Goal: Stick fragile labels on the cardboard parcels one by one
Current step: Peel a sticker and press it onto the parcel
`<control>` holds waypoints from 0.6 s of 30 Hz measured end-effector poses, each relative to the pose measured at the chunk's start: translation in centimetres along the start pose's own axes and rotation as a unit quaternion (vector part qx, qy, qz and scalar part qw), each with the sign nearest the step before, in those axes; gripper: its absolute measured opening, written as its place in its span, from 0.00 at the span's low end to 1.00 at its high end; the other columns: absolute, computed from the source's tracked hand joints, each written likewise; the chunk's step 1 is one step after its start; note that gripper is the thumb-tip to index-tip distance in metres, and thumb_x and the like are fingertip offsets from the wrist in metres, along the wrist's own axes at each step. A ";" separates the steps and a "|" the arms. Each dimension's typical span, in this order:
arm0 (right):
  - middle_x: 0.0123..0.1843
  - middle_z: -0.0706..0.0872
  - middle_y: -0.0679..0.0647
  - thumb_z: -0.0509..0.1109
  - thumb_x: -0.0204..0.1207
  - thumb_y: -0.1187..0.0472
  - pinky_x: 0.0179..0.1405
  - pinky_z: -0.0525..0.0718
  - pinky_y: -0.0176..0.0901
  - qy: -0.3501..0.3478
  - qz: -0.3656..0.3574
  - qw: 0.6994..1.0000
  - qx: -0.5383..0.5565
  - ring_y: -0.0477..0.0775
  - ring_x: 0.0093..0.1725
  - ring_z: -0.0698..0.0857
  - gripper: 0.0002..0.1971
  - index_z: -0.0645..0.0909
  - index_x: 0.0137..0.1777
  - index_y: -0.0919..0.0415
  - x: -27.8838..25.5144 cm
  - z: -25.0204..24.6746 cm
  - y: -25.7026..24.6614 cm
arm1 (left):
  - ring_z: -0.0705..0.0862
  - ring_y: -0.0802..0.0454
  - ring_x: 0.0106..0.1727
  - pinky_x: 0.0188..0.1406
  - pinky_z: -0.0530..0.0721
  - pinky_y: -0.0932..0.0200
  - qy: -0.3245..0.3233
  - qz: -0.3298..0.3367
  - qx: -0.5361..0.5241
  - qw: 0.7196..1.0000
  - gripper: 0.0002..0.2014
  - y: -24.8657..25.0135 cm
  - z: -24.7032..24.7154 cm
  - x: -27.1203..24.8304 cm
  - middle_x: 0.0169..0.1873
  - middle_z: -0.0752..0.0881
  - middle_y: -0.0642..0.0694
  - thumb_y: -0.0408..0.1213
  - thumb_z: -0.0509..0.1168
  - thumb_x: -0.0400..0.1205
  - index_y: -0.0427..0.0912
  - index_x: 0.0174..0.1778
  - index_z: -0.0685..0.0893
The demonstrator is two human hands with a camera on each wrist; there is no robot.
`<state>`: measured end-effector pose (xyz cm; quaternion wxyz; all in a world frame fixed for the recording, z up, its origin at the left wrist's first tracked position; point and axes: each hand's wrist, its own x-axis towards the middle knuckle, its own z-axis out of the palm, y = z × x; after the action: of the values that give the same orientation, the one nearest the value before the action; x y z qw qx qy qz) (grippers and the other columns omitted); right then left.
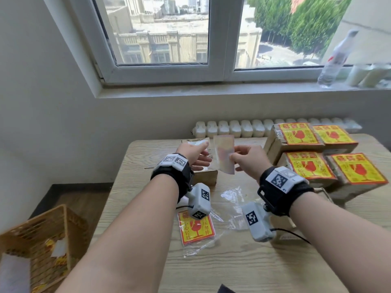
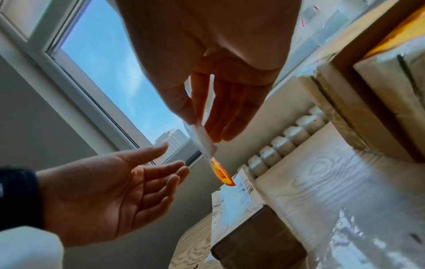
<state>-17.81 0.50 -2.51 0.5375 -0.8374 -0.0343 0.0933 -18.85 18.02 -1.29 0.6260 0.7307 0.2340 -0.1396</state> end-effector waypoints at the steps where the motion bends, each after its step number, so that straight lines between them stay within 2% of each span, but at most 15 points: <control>1: 0.40 0.89 0.48 0.68 0.74 0.68 0.42 0.89 0.44 -0.003 -0.015 1.000 -0.009 0.51 0.44 0.88 0.11 0.88 0.52 0.57 -0.4 -0.7 0.0 | 0.88 0.51 0.33 0.38 0.86 0.58 0.001 -0.003 -0.007 1.000 0.22 0.4 0.7 -0.4 0.36 0.89 0.42 0.56 0.62 0.82 0.36 0.45 0.82; 3: 0.38 0.89 0.45 0.70 0.73 0.67 0.41 0.90 0.45 -0.015 -0.036 0.999 -0.024 0.51 0.42 0.89 0.10 0.87 0.42 0.50 -1.1 -2.0 0.2 | 0.90 0.49 0.34 0.40 0.88 0.55 0.010 -0.009 -0.017 1.000 0.27 1.1 2.0 -1.1 0.37 0.91 0.40 0.61 0.65 0.78 0.35 0.46 0.81; 5: 0.38 0.90 0.47 0.71 0.72 0.66 0.41 0.90 0.46 -0.029 -0.050 0.998 -0.035 0.52 0.42 0.90 0.12 0.86 0.36 0.46 -1.8 -3.2 0.4 | 0.91 0.48 0.35 0.43 0.88 0.53 0.015 -0.004 -0.018 1.000 0.26 1.5 3.0 -1.9 0.38 0.91 0.39 0.61 0.67 0.76 0.36 0.45 0.81; 9: 0.38 0.91 0.49 0.74 0.71 0.66 0.36 0.88 0.42 -0.036 -0.074 0.995 -0.049 0.51 0.40 0.88 0.10 0.87 0.37 0.48 -3.0 -5.2 0.8 | 0.88 0.51 0.33 0.49 0.86 0.54 0.012 -0.002 0.002 1.000 0.16 1.8 5.2 -3.4 0.36 0.90 0.42 0.49 0.70 0.78 0.37 0.44 0.81; 13: 0.37 0.92 0.48 0.78 0.69 0.60 0.36 0.86 0.42 -0.041 -0.096 0.993 -0.062 0.47 0.38 0.88 0.04 0.90 0.40 0.50 -3.7 -6.8 1.3 | 0.90 0.48 0.36 0.49 0.86 0.52 0.034 0.001 -0.023 0.999 0.24 2.1 6.5 -4.6 0.40 0.92 0.39 0.59 0.66 0.78 0.36 0.43 0.83; 14: 0.36 0.92 0.47 0.78 0.69 0.59 0.36 0.85 0.41 -0.046 -0.101 0.992 -0.067 0.45 0.37 0.87 0.02 0.91 0.40 0.50 -3.9 -7.2 1.3 | 0.90 0.48 0.36 0.49 0.86 0.52 0.039 0.002 -0.023 0.999 0.24 2.1 6.7 -4.9 0.41 0.92 0.38 0.58 0.67 0.77 0.36 0.42 0.83; 16: 0.35 0.91 0.46 0.79 0.69 0.58 0.35 0.83 0.39 -0.054 -0.111 0.990 -0.074 0.43 0.34 0.85 0.02 0.91 0.41 0.52 -4.3 -7.7 1.3 | 0.90 0.49 0.33 0.50 0.86 0.53 0.044 -0.002 -0.015 0.999 0.16 2.3 7.2 -5.5 0.35 0.92 0.40 0.49 0.68 0.78 0.38 0.38 0.83; 18: 0.35 0.91 0.47 0.79 0.69 0.58 0.35 0.85 0.42 -0.054 -0.120 0.988 -0.079 0.45 0.34 0.86 0.02 0.91 0.41 0.53 -4.8 -8.2 1.3 | 0.88 0.51 0.29 0.46 0.84 0.56 0.048 -0.009 -0.011 0.999 0.10 2.4 7.7 -6.0 0.26 0.89 0.44 0.40 0.66 0.78 0.39 0.34 0.82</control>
<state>-20.97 -8.16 0.16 0.4746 -0.8606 -0.1706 0.0701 -22.03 9.18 2.39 0.6206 0.7277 0.2714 -0.1078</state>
